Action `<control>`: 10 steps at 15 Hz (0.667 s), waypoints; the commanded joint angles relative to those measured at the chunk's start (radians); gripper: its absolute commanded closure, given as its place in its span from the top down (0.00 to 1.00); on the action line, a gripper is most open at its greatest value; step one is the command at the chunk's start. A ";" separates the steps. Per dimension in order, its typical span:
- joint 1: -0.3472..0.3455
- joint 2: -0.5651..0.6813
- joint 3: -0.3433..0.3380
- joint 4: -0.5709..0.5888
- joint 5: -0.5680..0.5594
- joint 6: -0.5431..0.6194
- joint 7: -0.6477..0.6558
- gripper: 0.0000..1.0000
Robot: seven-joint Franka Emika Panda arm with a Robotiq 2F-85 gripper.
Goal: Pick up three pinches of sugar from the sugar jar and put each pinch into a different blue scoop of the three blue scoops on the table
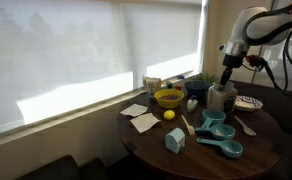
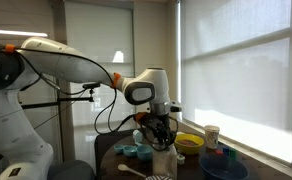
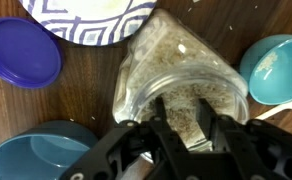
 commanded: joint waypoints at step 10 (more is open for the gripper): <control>-0.011 0.027 0.023 -0.017 -0.049 0.035 0.027 0.01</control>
